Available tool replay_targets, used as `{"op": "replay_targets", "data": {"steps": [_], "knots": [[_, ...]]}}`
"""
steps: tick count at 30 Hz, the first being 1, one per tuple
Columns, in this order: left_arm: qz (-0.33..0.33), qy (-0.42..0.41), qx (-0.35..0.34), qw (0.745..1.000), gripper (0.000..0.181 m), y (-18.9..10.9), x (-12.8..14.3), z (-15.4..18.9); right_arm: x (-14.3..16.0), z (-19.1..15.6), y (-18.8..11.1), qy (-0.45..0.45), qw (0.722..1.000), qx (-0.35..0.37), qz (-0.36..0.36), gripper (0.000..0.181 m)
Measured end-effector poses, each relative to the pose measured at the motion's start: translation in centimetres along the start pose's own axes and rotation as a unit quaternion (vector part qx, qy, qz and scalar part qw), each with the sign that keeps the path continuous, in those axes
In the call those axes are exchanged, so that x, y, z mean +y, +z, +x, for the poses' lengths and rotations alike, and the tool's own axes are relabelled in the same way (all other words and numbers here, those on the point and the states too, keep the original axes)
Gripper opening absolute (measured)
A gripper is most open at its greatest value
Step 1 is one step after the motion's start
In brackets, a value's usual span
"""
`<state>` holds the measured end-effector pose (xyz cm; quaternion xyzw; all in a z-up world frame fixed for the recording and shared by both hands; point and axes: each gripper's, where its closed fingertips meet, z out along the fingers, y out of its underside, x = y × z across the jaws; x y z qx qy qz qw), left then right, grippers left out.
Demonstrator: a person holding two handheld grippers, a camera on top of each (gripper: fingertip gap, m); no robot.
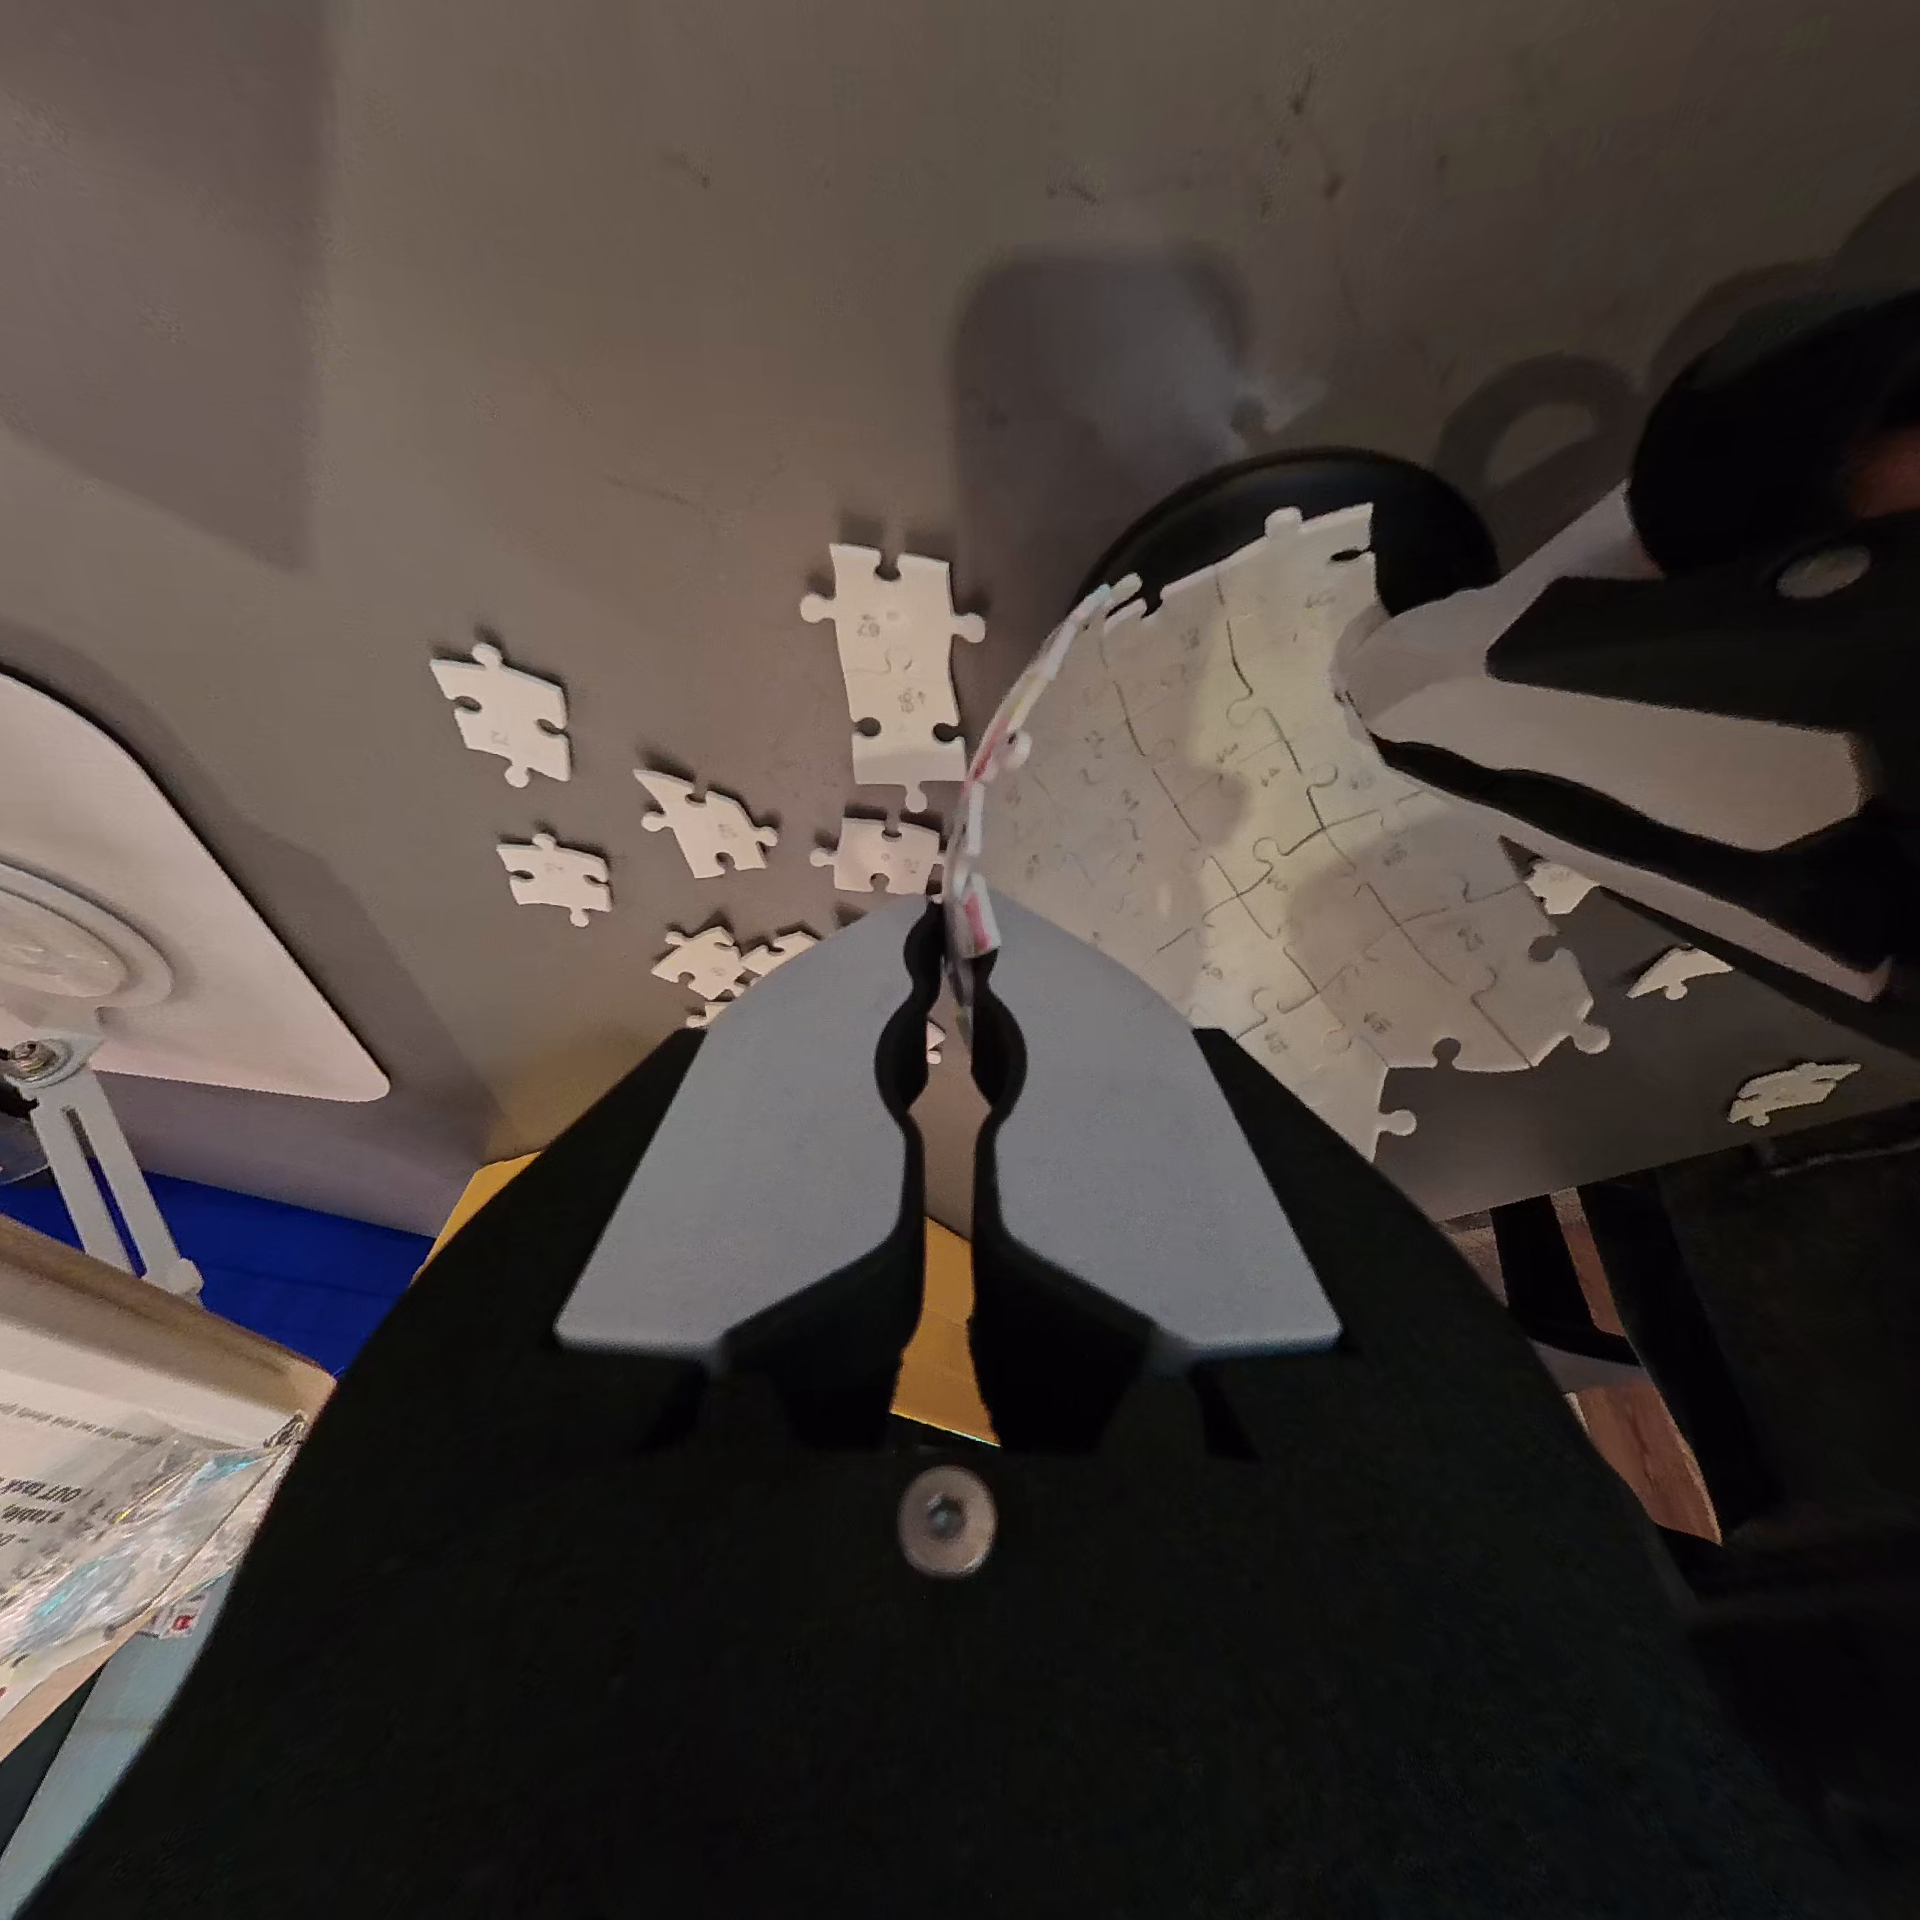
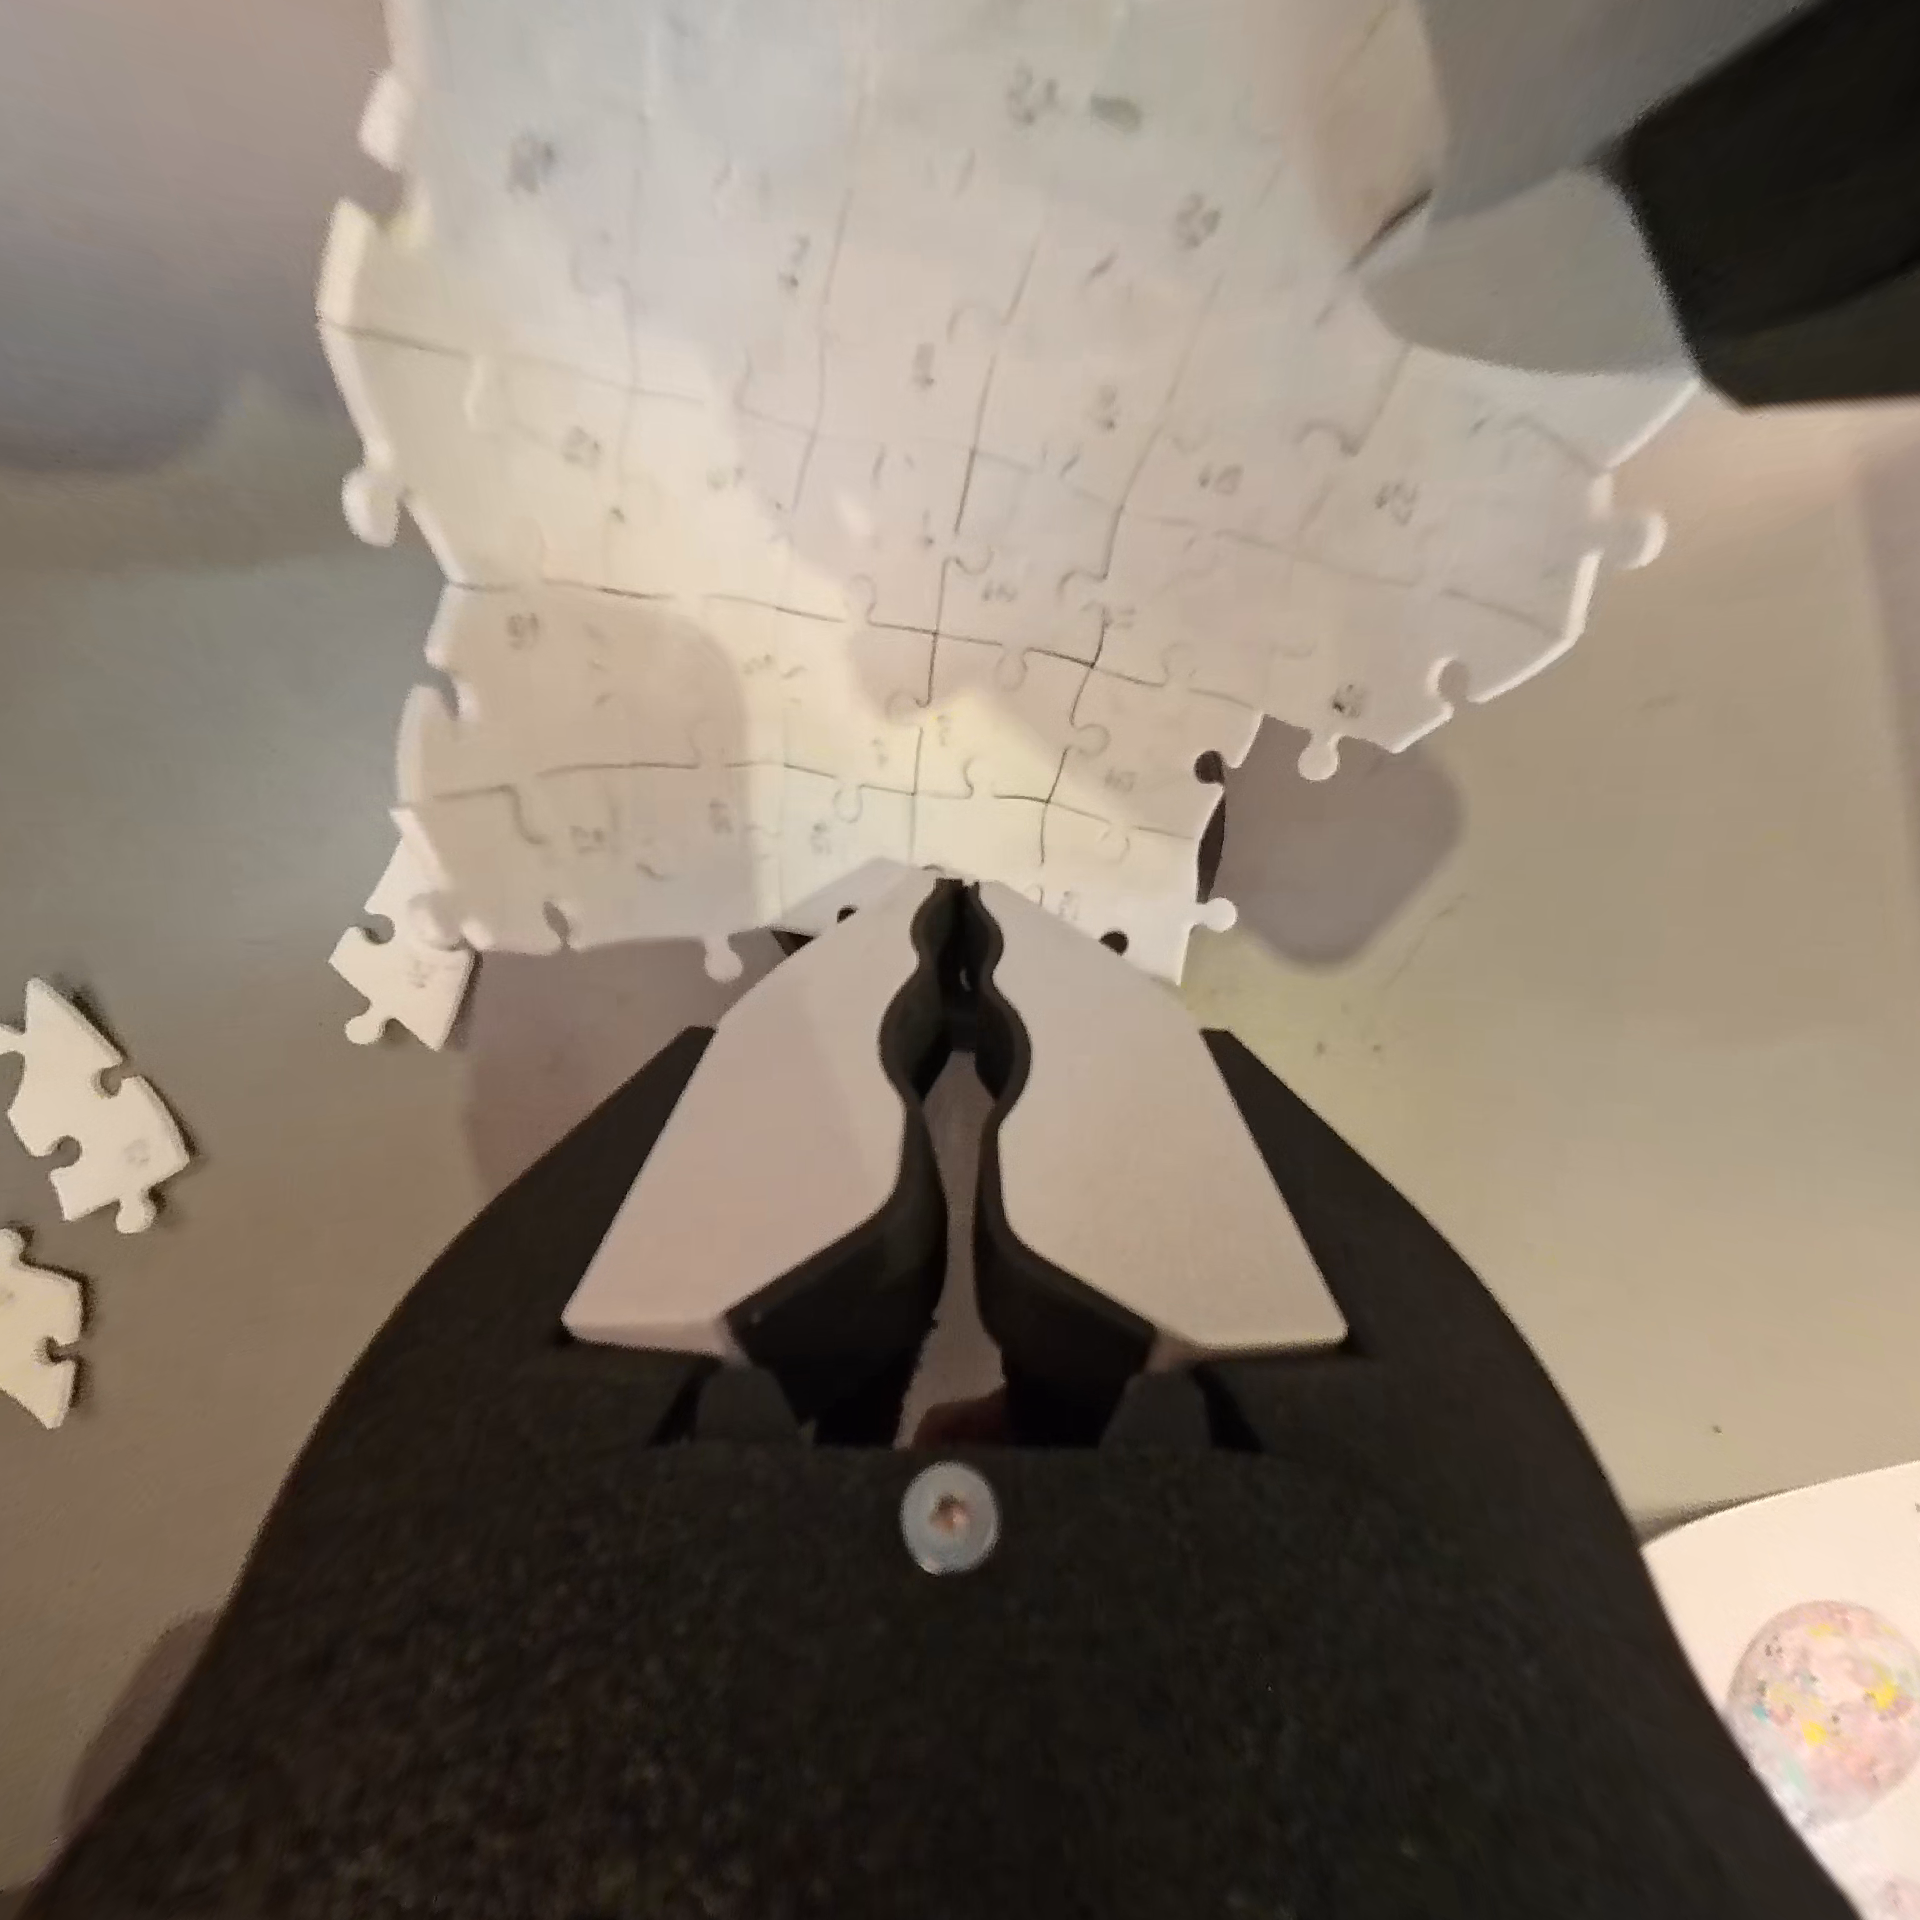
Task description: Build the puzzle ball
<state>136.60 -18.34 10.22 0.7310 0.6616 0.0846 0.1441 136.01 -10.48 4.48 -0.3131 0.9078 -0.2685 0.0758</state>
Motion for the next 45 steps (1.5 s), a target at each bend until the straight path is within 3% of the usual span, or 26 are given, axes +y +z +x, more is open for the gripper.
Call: {"op": "replay_targets", "data": {"steps": [4,8,11,21,29,38,45], "knots": [[0.003,-0.002,-0.001,1.0,0.002,-0.1,0.0,0.0,0.0,0.3,0.0,-0.021,1.0,0.012,-0.016,0.0],[0.001,-0.002,-0.001,1.0,0.002,-0.1,0.1,0.0,-1.8,0.5,-1.3,-0.001,1.0,0.004,0.023,0.0],[0.003,-0.002,-0.001,1.0,0.002,-0.2,-0.1,0.0,-0.3,-0.1,0.0,-0.014,1.0,-0.01,-0.023,0.0],[0.01,0.0,-0.004,1.0,0.002,-0.2,-0.2,0.1,-0.9,-0.1,-0.2,-0.017,1.0,-0.01,-0.001,0.0],[0.007,-0.002,0.015,1.0,0.002,0.1,0.1,0.1,-1.0,5.1,-3.9,0.087,0.991,0.073,0.072,0.0],[-0.007,-0.019,0.038,0.999,0.002,0.5,0.8,0.1,-1.1,2.1,-1.0,-0.002,0.998,0.036,0.042,0.0],[-0.007,-0.027,0.042,0.999,0.002,0.7,1.1,0.0,-1.5,2.0,1.3,-0.034,0.998,0.045,0.021,0.0]]}}
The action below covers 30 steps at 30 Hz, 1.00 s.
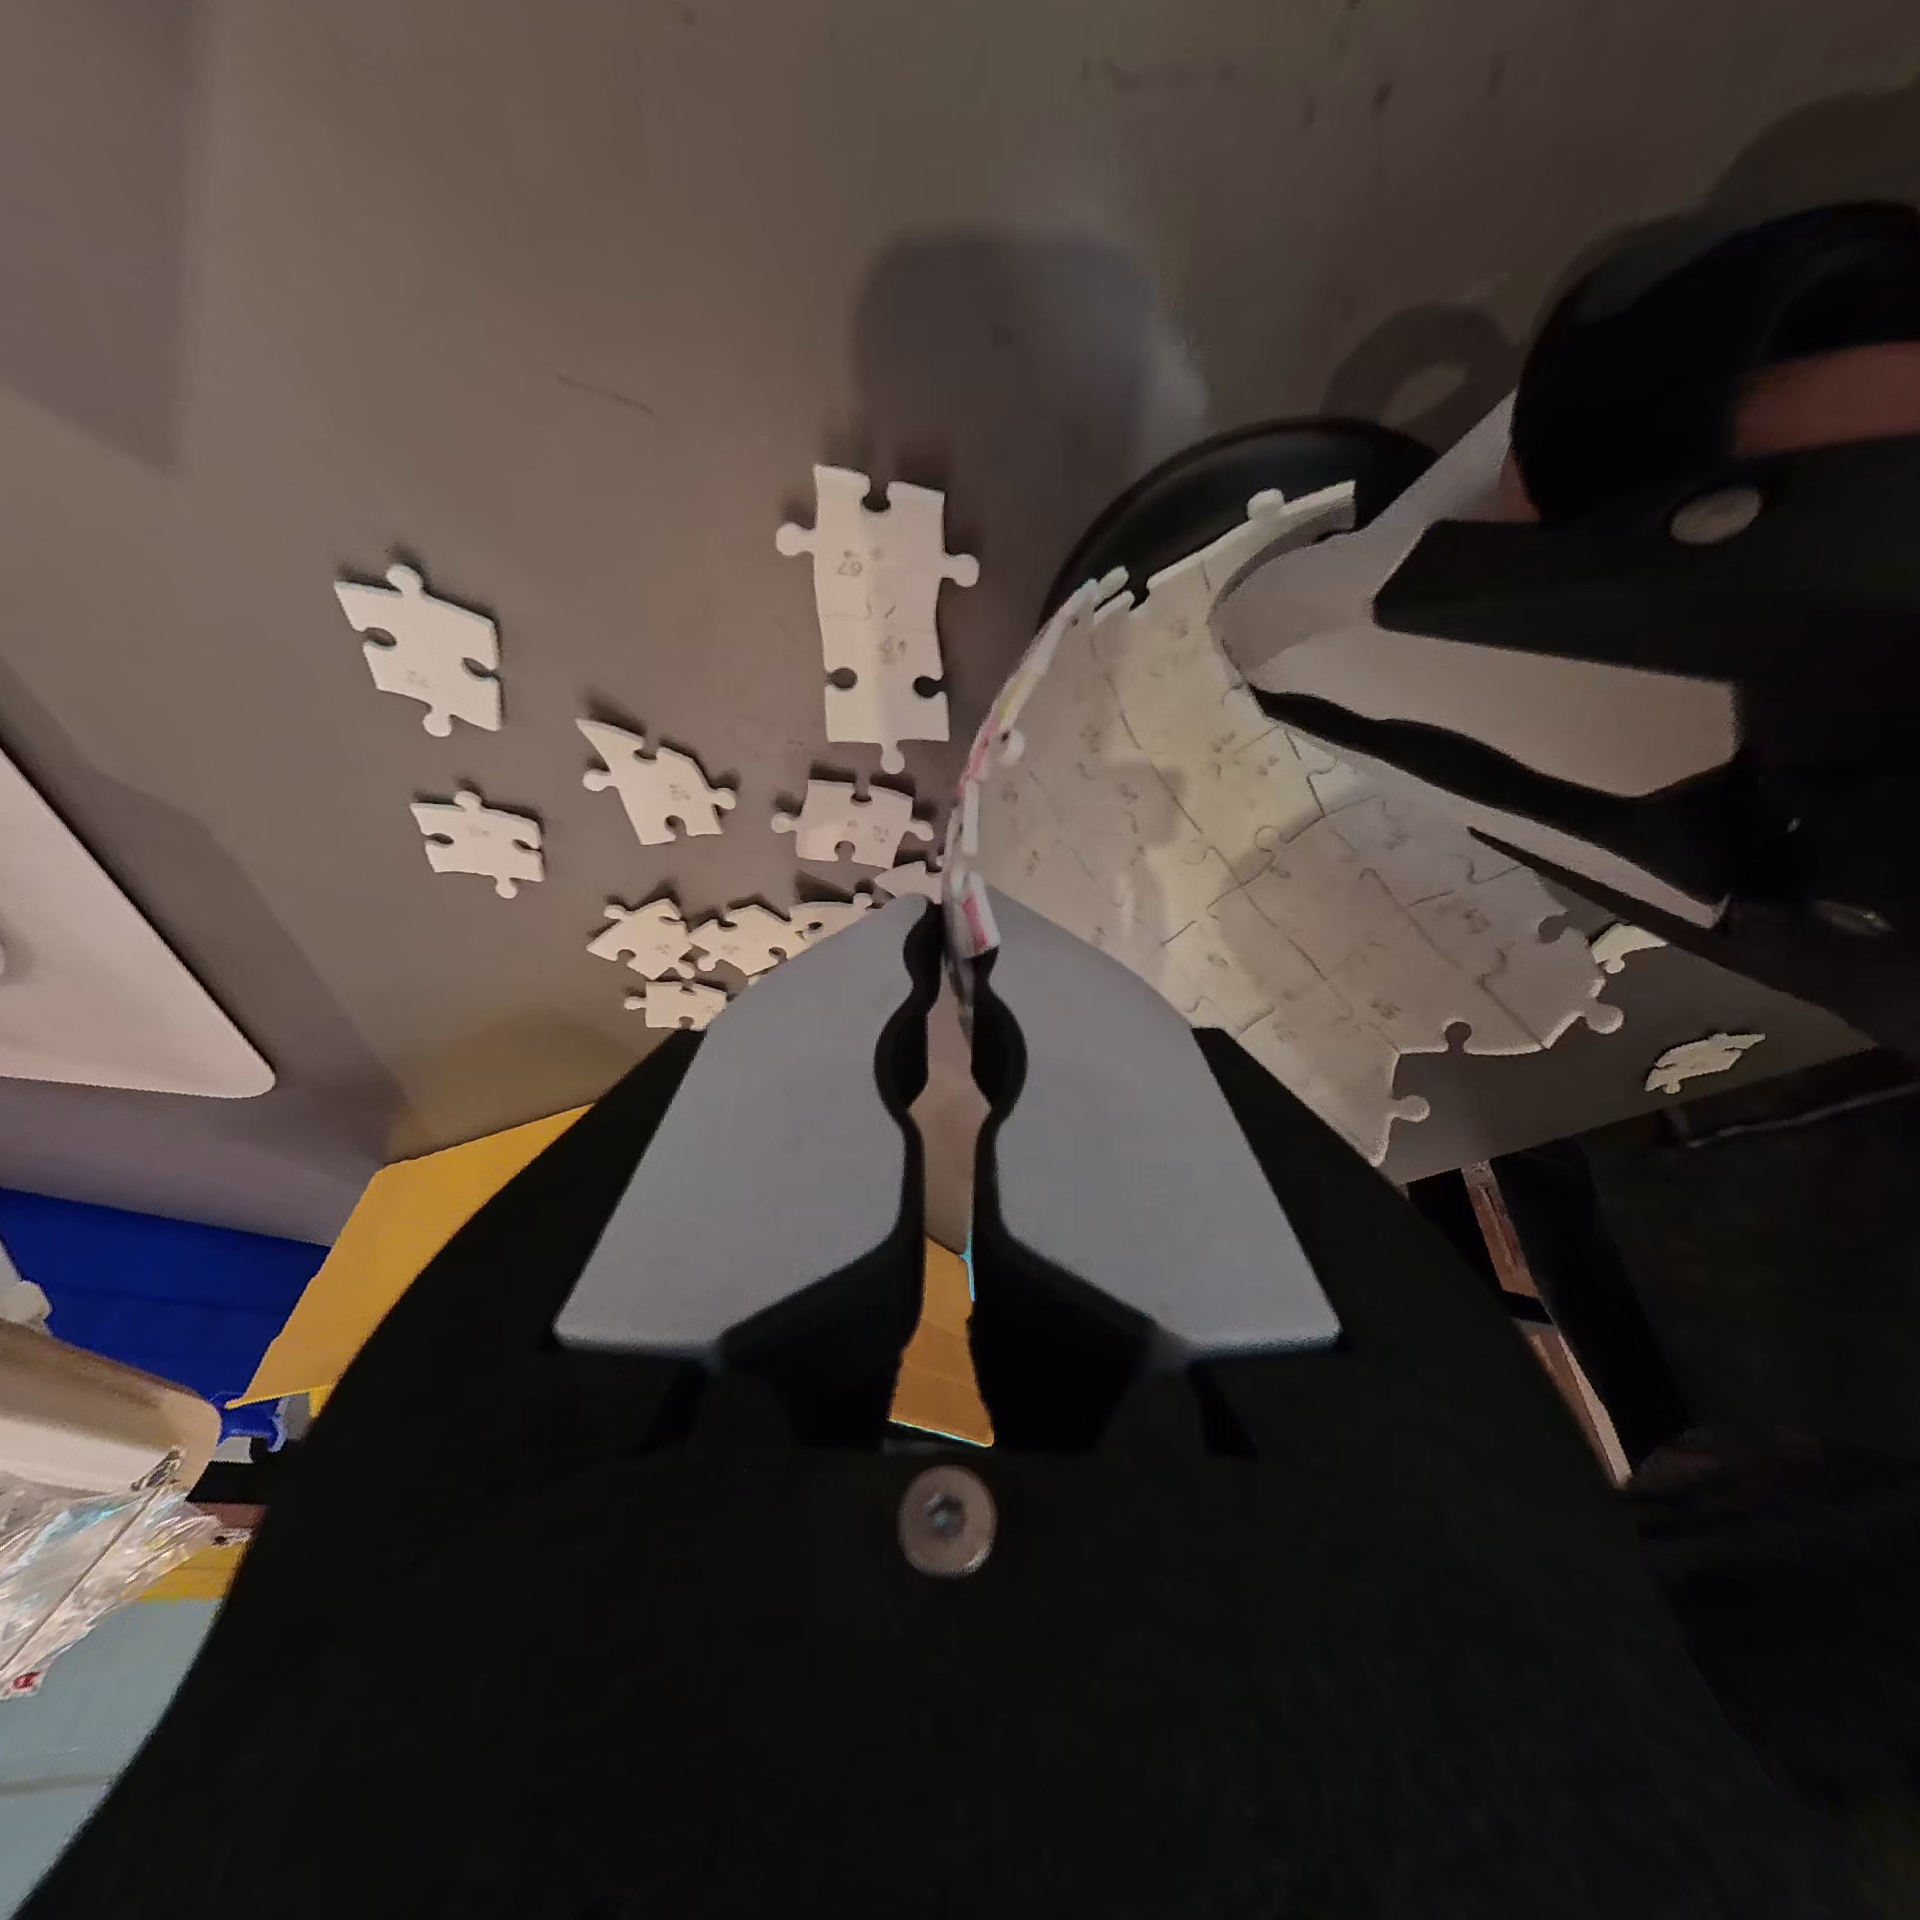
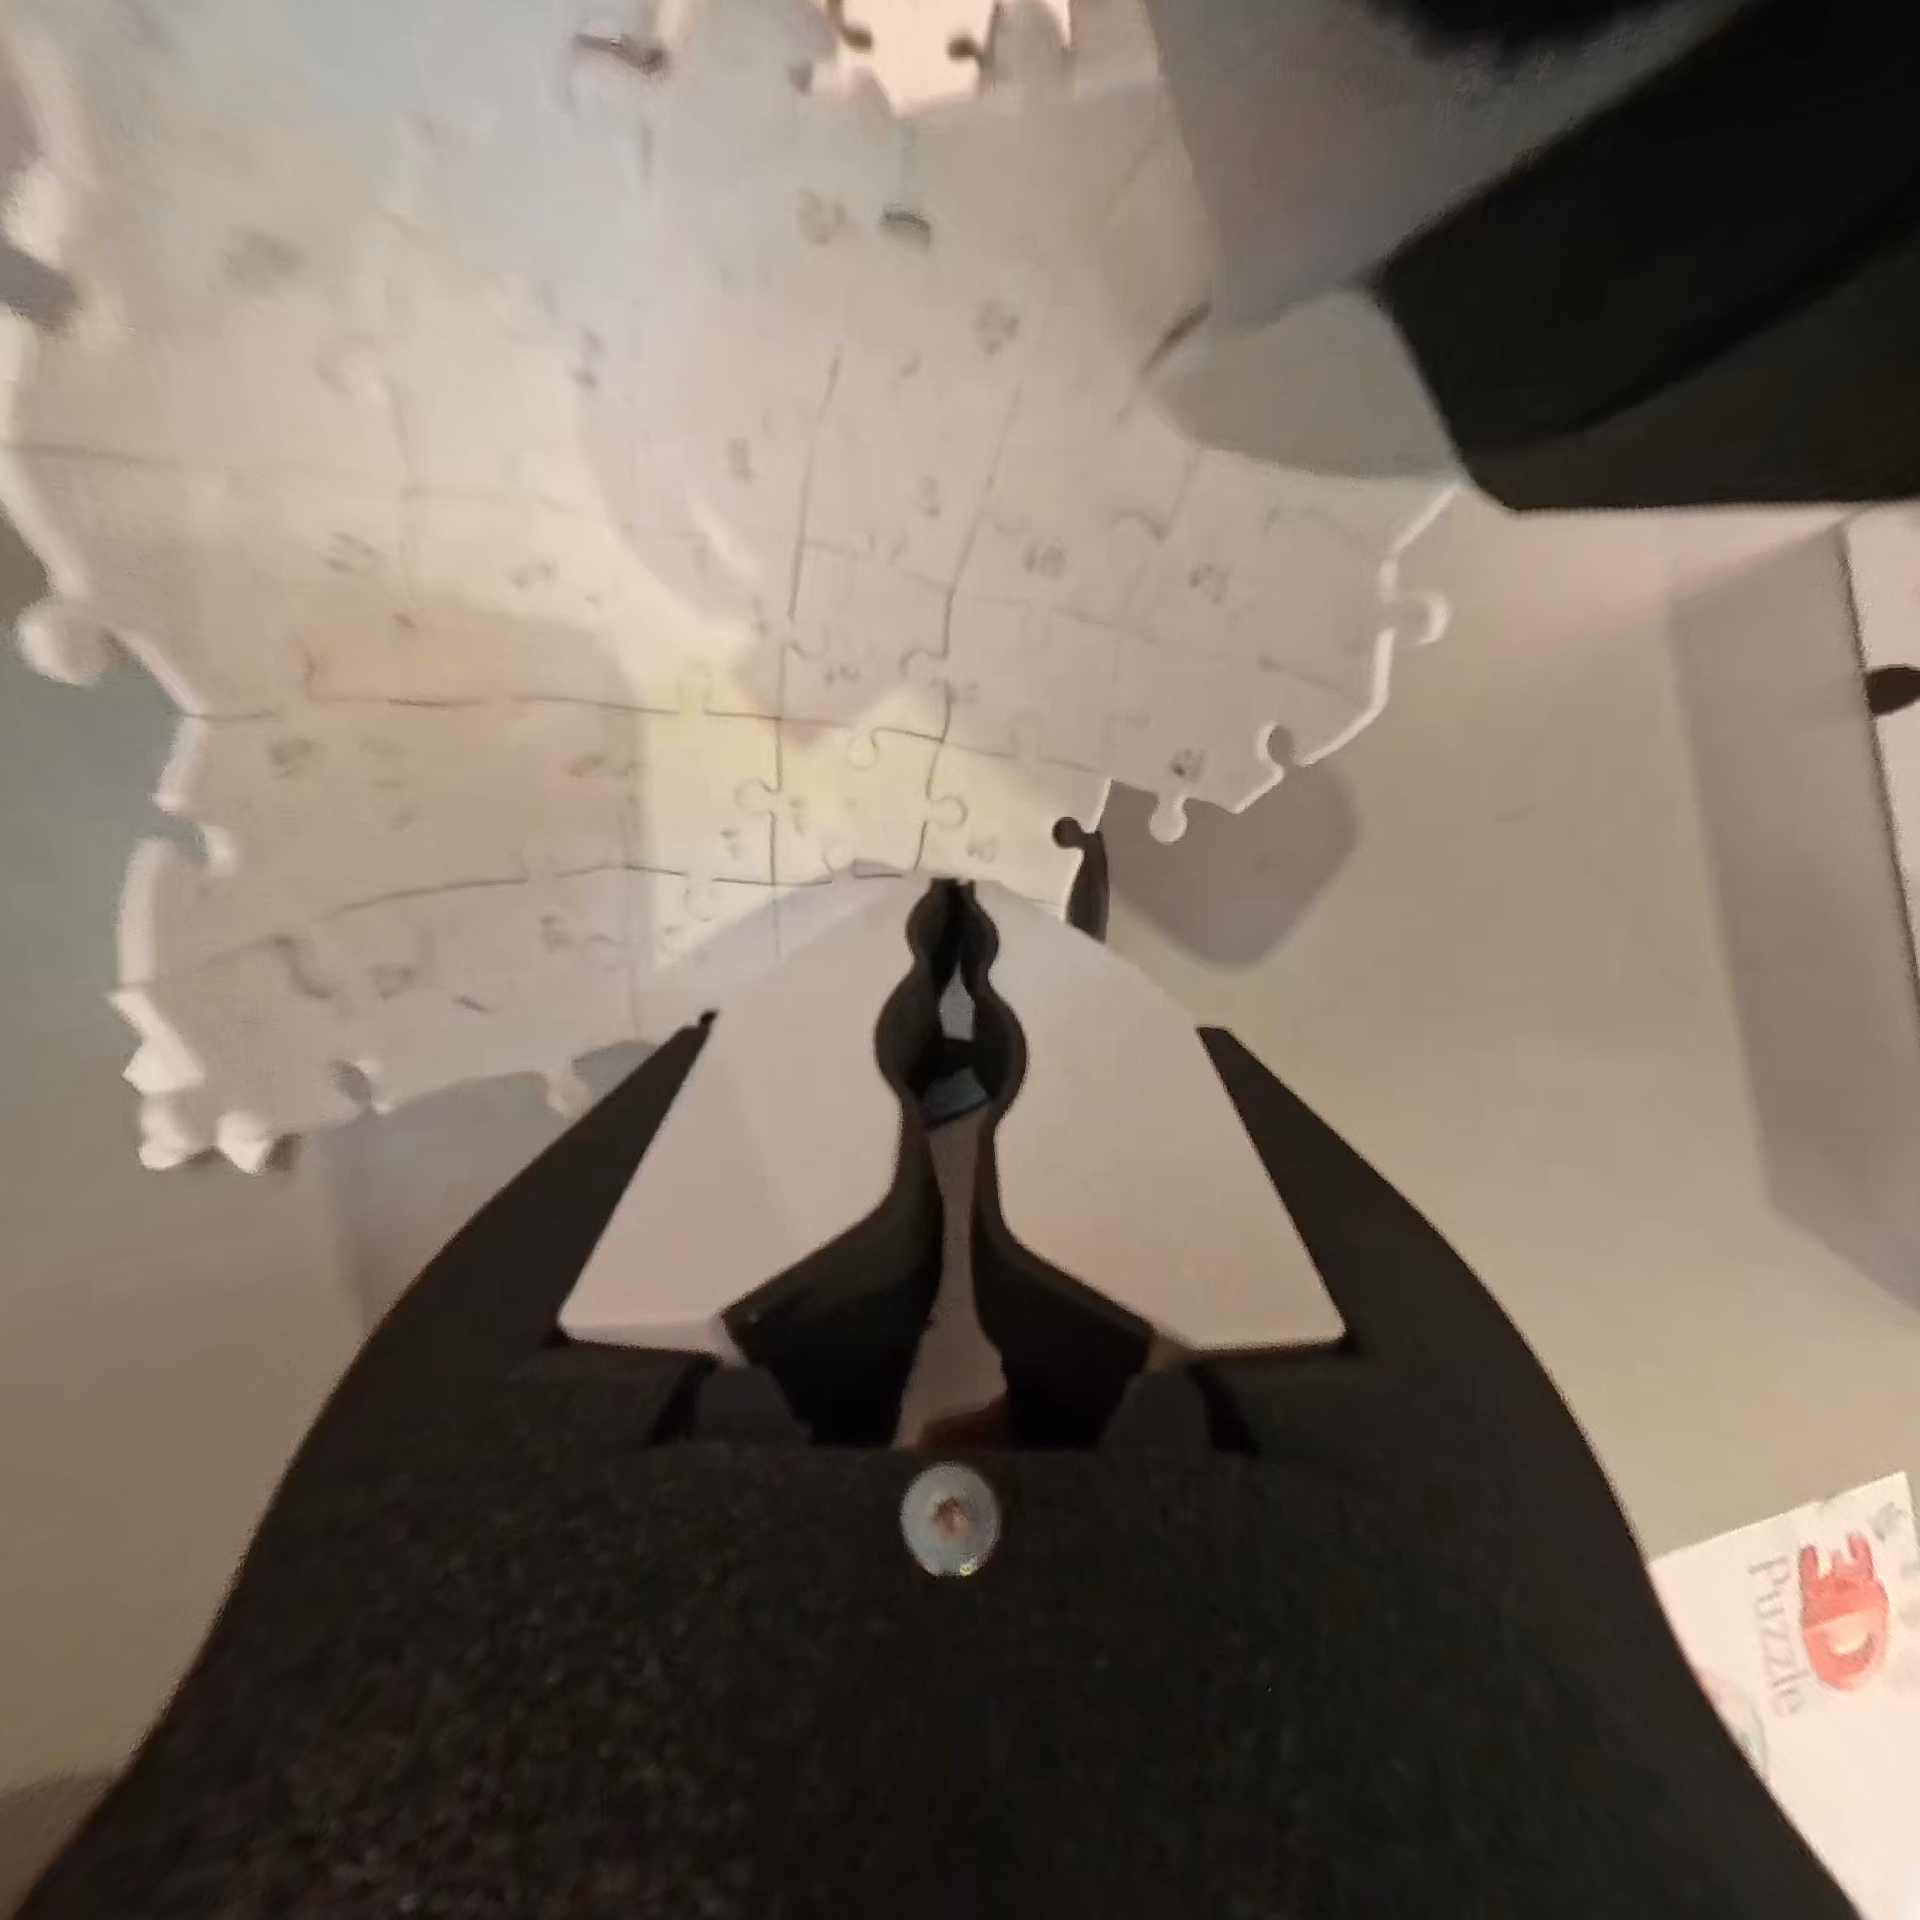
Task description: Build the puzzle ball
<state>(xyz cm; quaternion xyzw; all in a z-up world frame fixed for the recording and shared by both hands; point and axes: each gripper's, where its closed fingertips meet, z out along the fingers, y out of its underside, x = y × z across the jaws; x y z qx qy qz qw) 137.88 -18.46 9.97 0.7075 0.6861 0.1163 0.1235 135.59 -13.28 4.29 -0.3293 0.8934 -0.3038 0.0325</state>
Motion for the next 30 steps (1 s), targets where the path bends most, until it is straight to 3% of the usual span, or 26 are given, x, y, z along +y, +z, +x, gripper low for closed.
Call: {"op": "replay_targets", "data": {"steps": [6,9,12,13,14,15,20,30], "knots": [[0.012,-0.007,0.027,1.0,0.002,0.1,0.1,0.2,0.0,0.4,-0.4,-0.004,1.0,0.006,-0.011,0.0],[0.02,-0.021,0.062,0.998,0.002,0.7,0.6,0.3,-2.0,2.9,-3.5,0.027,0.993,0.079,0.086,0.0],[0.033,-0.039,0.102,0.993,0.002,1.1,1.2,0.4,-1.0,5.3,-5.4,0.096,0.98,0.123,0.127,0.0],[0.041,-0.046,0.118,0.991,0.003,1.2,1.3,0.4,-0.3,5.5,-5.5,0.108,0.977,0.129,0.13,0.003],[0.047,-0.054,0.131,0.989,0.003,1.3,1.6,0.5,0.2,5.5,-5.5,0.116,0.975,0.131,0.135,0.024],[0.053,-0.063,0.146,0.986,0.003,1.5,1.8,0.6,0.6,5.3,-5.4,0.122,0.974,0.129,0.14,0.033],[0.08,-0.092,0.205,0.971,0.003,2.1,3.0,1.7,0.9,3.4,-6.5,0.131,0.963,0.131,0.193,0.031],[0.266,-0.118,0.119,0.949,0.006,1.0,1.3,0.6,2.7,1.1,-9.9,0.09,0.96,0.163,0.208,0.034]]}}
